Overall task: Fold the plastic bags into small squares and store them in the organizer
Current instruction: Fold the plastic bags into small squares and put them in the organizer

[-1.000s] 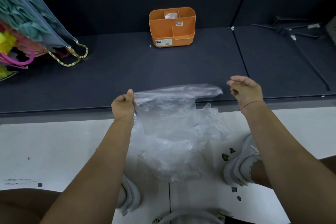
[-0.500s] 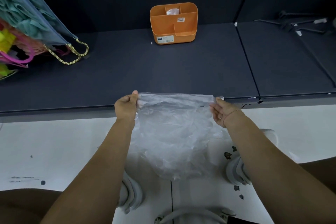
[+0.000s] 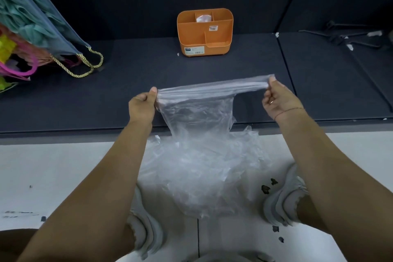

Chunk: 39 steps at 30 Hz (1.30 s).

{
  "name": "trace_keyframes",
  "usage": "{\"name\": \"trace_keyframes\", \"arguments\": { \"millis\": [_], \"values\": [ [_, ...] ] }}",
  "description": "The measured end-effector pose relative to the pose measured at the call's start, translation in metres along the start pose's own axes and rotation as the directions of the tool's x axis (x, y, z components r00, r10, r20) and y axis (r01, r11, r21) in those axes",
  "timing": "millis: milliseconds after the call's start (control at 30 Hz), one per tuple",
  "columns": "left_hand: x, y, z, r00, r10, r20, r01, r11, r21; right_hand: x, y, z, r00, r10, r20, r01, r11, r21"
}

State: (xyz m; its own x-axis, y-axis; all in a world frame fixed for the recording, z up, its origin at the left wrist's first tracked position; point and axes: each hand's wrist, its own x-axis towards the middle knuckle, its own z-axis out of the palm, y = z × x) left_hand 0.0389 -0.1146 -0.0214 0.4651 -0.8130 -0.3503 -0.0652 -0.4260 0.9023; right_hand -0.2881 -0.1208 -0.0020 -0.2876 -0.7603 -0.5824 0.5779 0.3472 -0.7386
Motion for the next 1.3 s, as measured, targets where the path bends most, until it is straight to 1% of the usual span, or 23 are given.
{"name": "trace_keyframes", "arguments": {
  "millis": [67, 133, 233, 267, 300, 333, 367, 400, 433, 467, 533, 567, 600, 633, 700, 800, 867, 900, 967, 1067, 1200, 1233, 1300],
  "values": [
    [0.008, 0.008, 0.002, 1.000, -0.016, -0.005, 0.016, 1.000, -0.012, 0.006, -0.006, 0.004, 1.000, -0.012, 0.013, 0.012, 1.000, 0.003],
    [0.014, 0.013, 0.004, 1.000, 0.021, -0.001, -0.021, 1.000, 0.002, 0.010, -0.011, 0.007, 0.999, -0.034, 0.006, 0.034, 0.999, -0.038],
    [0.017, 0.021, 0.007, 0.994, 0.111, -0.007, -0.109, 0.988, 0.112, 0.018, -0.016, 0.015, 0.995, -0.091, -0.035, 0.083, 0.978, -0.189],
    [0.018, 0.026, 0.010, 0.995, 0.101, -0.013, -0.099, 0.990, 0.099, 0.023, -0.016, 0.019, 0.993, -0.104, -0.054, 0.089, 0.968, -0.235],
    [0.021, 0.028, 0.013, 0.999, 0.051, -0.004, -0.051, 0.998, 0.041, 0.028, -0.016, 0.023, 0.992, -0.101, -0.073, 0.079, 0.964, -0.255],
    [0.021, 0.029, 0.016, 0.999, -0.036, 0.033, 0.037, 0.998, -0.044, 0.033, -0.015, 0.027, 0.992, -0.080, -0.095, 0.055, 0.967, -0.248],
    [0.020, 0.028, 0.017, 0.986, -0.130, 0.104, 0.142, 0.984, -0.112, 0.038, -0.013, 0.029, 0.992, -0.051, -0.115, 0.025, 0.975, -0.220],
    [0.016, 0.022, 0.018, 0.959, -0.200, 0.200, 0.229, 0.965, -0.131, 0.044, -0.011, 0.029, 0.991, -0.022, -0.131, -0.001, 0.984, -0.177],
    [0.011, 0.013, 0.018, 0.927, -0.232, 0.296, 0.267, 0.960, -0.082, 0.047, -0.009, 0.028, 0.990, 0.006, -0.142, -0.023, 0.992, -0.120],
    [0.004, -0.001, 0.017, 0.893, -0.246, 0.377, 0.269, 0.963, -0.007, 0.049, -0.006, 0.026, 0.988, 0.031, -0.149, -0.040, 0.997, -0.062],
    [-0.011, -0.023, 0.016, 0.847, -0.254, 0.468, 0.227, 0.967, 0.115, 0.052, 0.000, 0.019, 0.984, 0.092, -0.150, -0.082, 0.994, 0.069],
    [-0.014, -0.030, 0.017, 0.851, -0.245, 0.465, 0.202, 0.969, 0.142, 0.051, 0.004, 0.017, 0.981, 0.138, -0.136, -0.121, 0.985, 0.122],
    [-0.016, -0.034, 0.020, 0.868, -0.228, 0.440, 0.186, 0.973, 0.135, 0.050, 0.007, 0.015, 0.976, 0.186, -0.109, -0.172, 0.977, 0.129],
    [-0.016, -0.036, 0.024, 0.890, -0.222, 0.399, 0.194, 0.975, 0.110, 0.047, 0.010, 0.014, 0.969, 0.237, -0.065, -0.231, 0.969, 0.089],
    [-0.015, -0.034, 0.029, 0.922, -0.237, 0.306, 0.229, 0.972, 0.061, 0.036, 0.014, 0.009, 0.955, 0.295, 0.044, -0.288, 0.950, -0.116],
    [-0.014, -0.034, 0.032, 0.931, -0.270, 0.246, 0.267, 0.963, 0.048, 0.014, 0.026, -0.001, 0.922, 0.313, 0.226, -0.197, 0.884, -0.423],
    [-0.017, -0.033, 0.031, 0.922, -0.297, 0.248, 0.285, 0.955, 0.083, 0.005, 0.036, -0.009, 0.891, 0.333, 0.309, -0.113, 0.821, -0.560],
    [-0.019, -0.032, 0.029, 0.914, -0.313, 0.257, 0.300, 0.950, 0.090, 0.002, 0.040, -0.013, 0.879, 0.342, 0.331, -0.084, 0.796, -0.599],
    [-0.025, -0.034, 0.023, 0.902, -0.342, 0.262, 0.334, 0.939, 0.078, 0.000, 0.048, -0.018, 0.890, 0.325, 0.319, -0.068, 0.787, -0.614],
    [-0.034, -0.047, 0.014, 0.892, -0.394, 0.221, 0.390, 0.919, 0.061, -0.001, 0.053, -0.024, 0.948, 0.226, 0.224, -0.063, 0.824, -0.563],
    [-0.049, -0.063, 0.012, 0.870, -0.449, 0.206, 0.457, 0.890, 0.010, -0.011, 0.056, -0.029, 0.981, 0.132, 0.144, -0.042, 0.862, -0.505],
    [-0.052, -0.065, 0.012, 0.873, -0.448, 0.191, 0.459, 0.888, -0.013, -0.012, 0.056, -0.030, 0.987, 0.107, 0.116, -0.040, 0.881, -0.472],
    [-0.056, -0.067, 0.011, 0.884, -0.442, 0.152, 0.459, 0.883, -0.101, -0.012, 0.052, -0.034, 0.999, 0.039, 0.009, -0.033, 0.928, -0.372]
  ]
}}
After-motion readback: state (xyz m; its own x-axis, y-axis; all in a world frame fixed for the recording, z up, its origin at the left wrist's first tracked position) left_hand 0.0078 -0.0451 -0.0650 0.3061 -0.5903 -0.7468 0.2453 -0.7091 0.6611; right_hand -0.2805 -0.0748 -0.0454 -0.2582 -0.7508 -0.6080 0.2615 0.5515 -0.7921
